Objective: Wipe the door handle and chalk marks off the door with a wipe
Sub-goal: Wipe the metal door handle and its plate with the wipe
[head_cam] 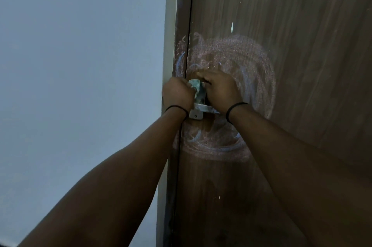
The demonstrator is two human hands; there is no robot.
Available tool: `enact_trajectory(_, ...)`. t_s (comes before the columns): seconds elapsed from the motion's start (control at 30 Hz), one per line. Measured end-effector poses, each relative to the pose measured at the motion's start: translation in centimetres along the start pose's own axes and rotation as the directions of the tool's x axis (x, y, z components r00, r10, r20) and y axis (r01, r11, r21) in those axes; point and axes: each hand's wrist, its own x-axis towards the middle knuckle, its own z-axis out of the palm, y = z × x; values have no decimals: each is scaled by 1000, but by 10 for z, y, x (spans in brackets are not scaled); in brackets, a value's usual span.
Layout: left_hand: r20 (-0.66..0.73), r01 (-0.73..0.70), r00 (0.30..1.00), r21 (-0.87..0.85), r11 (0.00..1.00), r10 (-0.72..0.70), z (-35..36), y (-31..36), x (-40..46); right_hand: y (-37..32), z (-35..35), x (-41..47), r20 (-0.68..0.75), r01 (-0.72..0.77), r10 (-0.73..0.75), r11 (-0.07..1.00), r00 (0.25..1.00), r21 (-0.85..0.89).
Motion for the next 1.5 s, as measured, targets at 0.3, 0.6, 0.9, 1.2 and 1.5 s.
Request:
enact_trajectory(0.3, 412, 456, 883, -631, 627, -227, -24, 23, 6, -7, -20, 2, 151, 71, -75, 997, 986, 38)
enact_trajectory(0.6, 62, 108, 993, -116, 987, -102, -20, -12, -18, 6, -2, 1, -75, -84, 69, 974, 995, -213)
enact_trajectory(0.9, 105, 195, 978, -156, 968, -180, -1, -30, -22, 0, 13, -9, 147, 170, -136, 951, 980, -258)
enact_trajectory(1.2, 114, 230, 972, -283, 931, -206, 1, -32, -21, -7, 6, 12, 144, 163, -133, 961, 981, -223)
enact_trajectory(1.5, 46, 64, 997, -239, 969, -55, 4, -17, -20, 0, 11, 15, -2, 25, -26, 979, 1000, -200)
